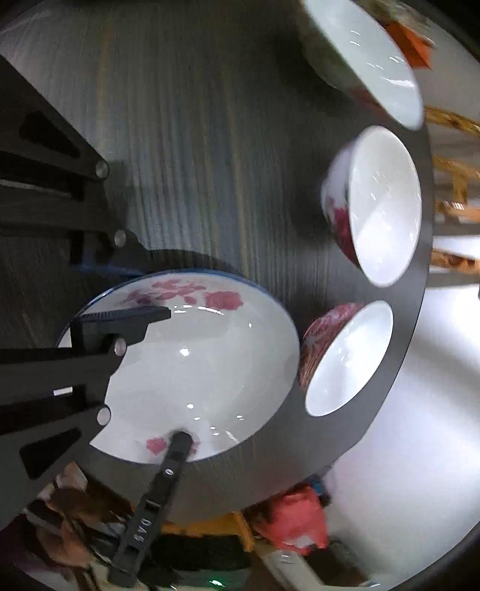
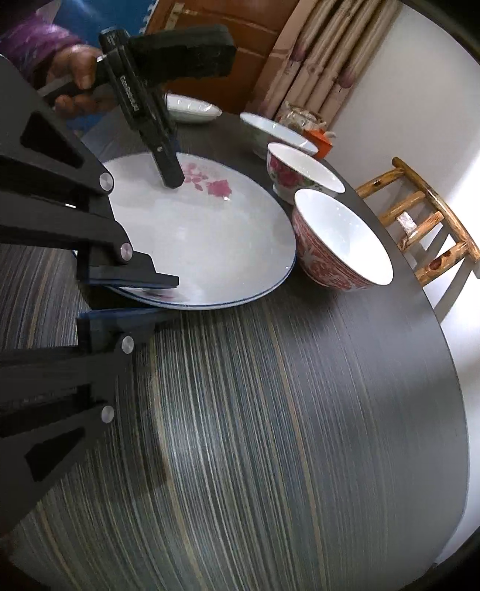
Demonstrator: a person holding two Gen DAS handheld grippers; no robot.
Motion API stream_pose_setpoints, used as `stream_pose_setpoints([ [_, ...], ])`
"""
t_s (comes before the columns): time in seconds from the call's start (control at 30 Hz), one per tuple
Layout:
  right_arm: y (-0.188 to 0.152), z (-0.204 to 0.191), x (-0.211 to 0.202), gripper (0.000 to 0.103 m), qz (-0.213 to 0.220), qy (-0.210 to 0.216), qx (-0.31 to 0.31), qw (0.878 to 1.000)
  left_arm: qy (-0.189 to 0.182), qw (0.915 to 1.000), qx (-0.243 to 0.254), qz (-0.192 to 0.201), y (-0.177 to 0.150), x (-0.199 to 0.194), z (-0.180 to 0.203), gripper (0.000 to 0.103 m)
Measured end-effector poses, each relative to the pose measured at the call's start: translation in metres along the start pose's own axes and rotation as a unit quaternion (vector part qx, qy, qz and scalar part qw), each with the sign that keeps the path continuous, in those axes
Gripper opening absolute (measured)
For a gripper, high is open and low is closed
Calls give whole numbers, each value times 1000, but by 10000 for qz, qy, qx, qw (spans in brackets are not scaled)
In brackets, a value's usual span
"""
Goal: Organize plates and bowls
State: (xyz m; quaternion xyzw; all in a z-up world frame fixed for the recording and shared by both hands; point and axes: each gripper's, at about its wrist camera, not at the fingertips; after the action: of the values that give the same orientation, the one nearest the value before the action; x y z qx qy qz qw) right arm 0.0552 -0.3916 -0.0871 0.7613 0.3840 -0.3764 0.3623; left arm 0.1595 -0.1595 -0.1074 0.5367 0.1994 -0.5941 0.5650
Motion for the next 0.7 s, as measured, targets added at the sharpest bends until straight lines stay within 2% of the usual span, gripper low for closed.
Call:
stream_pose_setpoints([
  [0.07, -2, 1, -2, 11, 22, -1, 11, 10000, -6, 10000, -2, 99, -6, -9, 1, 12],
  [0.13, -5, 5, -5, 11, 15, 220, 107, 9997, 91, 9996, 107, 249, -13, -24, 7, 12],
  [0.3, -15, -11, -15, 11, 64, 358, 82, 9993, 240, 9982, -51, 545, -28, -64, -4, 12],
  [0.57, -29, -81, -3, 11, -219, 796, -276, 9962, 599, 9916, -699, 907, -59, -126, -69, 12],
  [0.7, -37, -123, 19, 11, -469, 905, -510, 9935, 836, 9843, -1075, 1122, -75, -155, -112, 12],
])
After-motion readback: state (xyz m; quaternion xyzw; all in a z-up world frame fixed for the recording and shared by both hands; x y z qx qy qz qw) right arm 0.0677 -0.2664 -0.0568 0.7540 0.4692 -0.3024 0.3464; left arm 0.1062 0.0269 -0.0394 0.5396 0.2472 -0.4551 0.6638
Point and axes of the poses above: each gripper's, at about its wrist camera, not at the fingertips, and x roughly the way its jaws point, z to its right, y to its top, and after that the axes turned 4 degrees about x, right-handed
